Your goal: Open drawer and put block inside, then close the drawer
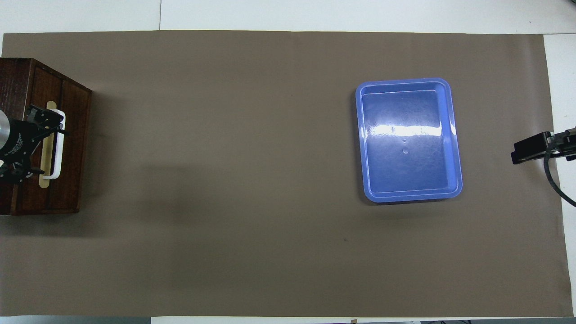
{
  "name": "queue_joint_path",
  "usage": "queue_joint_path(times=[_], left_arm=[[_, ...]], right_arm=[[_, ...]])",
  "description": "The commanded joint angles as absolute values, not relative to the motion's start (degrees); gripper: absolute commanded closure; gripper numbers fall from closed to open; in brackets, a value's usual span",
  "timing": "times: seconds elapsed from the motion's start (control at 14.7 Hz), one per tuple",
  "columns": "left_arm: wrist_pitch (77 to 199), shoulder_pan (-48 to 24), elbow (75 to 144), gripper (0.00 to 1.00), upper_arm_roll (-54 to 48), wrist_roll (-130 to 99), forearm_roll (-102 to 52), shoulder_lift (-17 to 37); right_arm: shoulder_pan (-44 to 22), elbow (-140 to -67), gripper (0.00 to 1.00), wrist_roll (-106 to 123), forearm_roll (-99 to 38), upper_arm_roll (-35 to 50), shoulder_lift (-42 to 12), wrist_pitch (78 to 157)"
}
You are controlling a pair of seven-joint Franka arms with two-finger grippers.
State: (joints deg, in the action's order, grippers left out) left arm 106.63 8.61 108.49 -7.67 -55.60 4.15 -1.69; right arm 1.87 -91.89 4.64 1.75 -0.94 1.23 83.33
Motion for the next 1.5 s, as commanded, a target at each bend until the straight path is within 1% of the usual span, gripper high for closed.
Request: queue_joint_path(times=[0.0, 0.07, 0.34, 0.48, 0.55, 0.82, 1.43], left_arm=[[100.83, 6.77, 103.99, 0.0, -6.94, -44.53, 2.73, -0.62], [98.37, 6.33, 102.58, 0.0, -7.03, -38.47, 2.2, -0.35], [93.35, 5.19, 101.78, 0.0, -8.08, -20.61, 0.97, -1.14], [91.85, 1.87, 100.73, 0.0, -7.04, -15.84, 0.79, -0.27], [90.54, -0.07, 98.9, 0.0, -5.73, -14.52, 0.7, -0.26], [87.02, -0.26, 96.42, 0.0, -5.71, -5.48, 0.53, 0.53], [86.48, 0.44, 94.49, 0.0, -5.45, -4.48, 1.05, 0.88]], right_arm=[[2.2, -92.29, 0.0, 4.31, 2.02, -0.53, 1.85, 83.67], [2.2, -92.29, 0.0, 4.31, 2.02, -0.61, 1.85, 83.67], [2.2, -92.37, 0.0, 4.31, 2.02, -0.62, 1.93, 83.58], [2.2, -92.37, 0.0, 4.31, 2.02, -0.62, 1.93, 83.58], [2.2, -92.37, 0.0, 4.31, 2.02, -0.62, 1.93, 83.58], [2.2, -92.37, 0.0, 4.31, 2.02, -0.62, 1.93, 83.67], [2.29, -92.37, 0.0, 4.31, 2.02, -0.62, 1.85, 83.76]])
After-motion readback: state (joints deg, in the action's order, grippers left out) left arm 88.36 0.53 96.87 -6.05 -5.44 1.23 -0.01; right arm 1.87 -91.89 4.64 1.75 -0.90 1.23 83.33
